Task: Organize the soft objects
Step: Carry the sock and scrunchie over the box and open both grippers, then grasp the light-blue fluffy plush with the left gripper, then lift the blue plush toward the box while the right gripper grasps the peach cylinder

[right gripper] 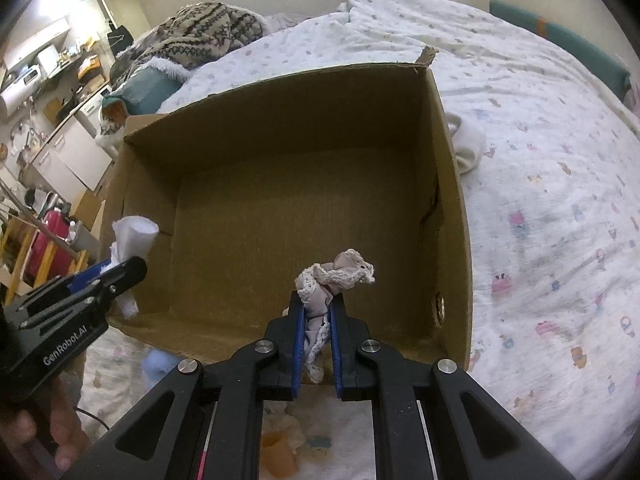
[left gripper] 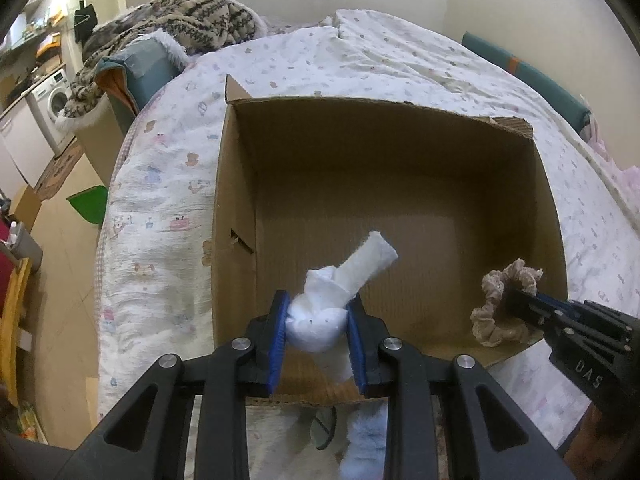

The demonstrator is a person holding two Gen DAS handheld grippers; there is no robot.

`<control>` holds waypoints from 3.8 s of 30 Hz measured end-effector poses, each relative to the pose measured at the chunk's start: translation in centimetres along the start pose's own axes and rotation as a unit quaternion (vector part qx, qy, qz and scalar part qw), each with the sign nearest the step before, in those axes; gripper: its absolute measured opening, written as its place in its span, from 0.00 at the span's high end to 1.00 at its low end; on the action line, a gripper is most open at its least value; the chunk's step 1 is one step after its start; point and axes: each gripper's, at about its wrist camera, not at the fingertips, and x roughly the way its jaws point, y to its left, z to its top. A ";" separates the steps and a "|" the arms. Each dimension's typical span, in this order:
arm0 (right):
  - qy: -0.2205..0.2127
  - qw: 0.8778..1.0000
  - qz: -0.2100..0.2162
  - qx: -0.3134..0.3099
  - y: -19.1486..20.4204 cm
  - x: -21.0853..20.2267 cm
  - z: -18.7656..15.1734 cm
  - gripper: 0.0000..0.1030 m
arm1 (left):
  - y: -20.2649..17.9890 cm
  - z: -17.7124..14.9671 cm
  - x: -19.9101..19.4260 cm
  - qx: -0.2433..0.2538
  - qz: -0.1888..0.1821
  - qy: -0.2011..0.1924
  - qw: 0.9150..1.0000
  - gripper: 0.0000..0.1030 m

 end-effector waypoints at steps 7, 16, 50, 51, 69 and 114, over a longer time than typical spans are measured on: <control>-0.006 1.000 0.005 0.007 -0.1 -0.1 0.3 0.88 | 0.1 -0.1 -0.1 0.000 0.004 -0.001 1.000 0.75; -0.016 1.000 0.018 0.017 -1.1 -0.8 0.0 0.87 | 0.1 -0.1 -0.6 -0.002 0.003 -0.008 1.000 0.45; -0.024 0.996 0.034 0.074 -2.7 -6.1 -2.9 0.28 | 3.0 -3.5 -6.1 -0.039 -0.006 0.000 0.999 0.35; -0.024 0.996 0.036 0.077 -2.8 -6.4 -3.1 0.28 | 3.2 -3.8 -6.1 -0.043 -0.006 0.001 0.999 0.35; 0.025 0.988 0.050 0.146 -3.7 -6.3 -7.0 0.28 | -0.7 -7.6 -1.1 -0.007 -0.077 0.122 0.989 0.33; 0.113 0.979 0.111 0.128 -2.0 -2.0 -7.9 0.94 | 1.2 -8.6 -3.8 -0.040 -0.032 0.105 0.993 0.75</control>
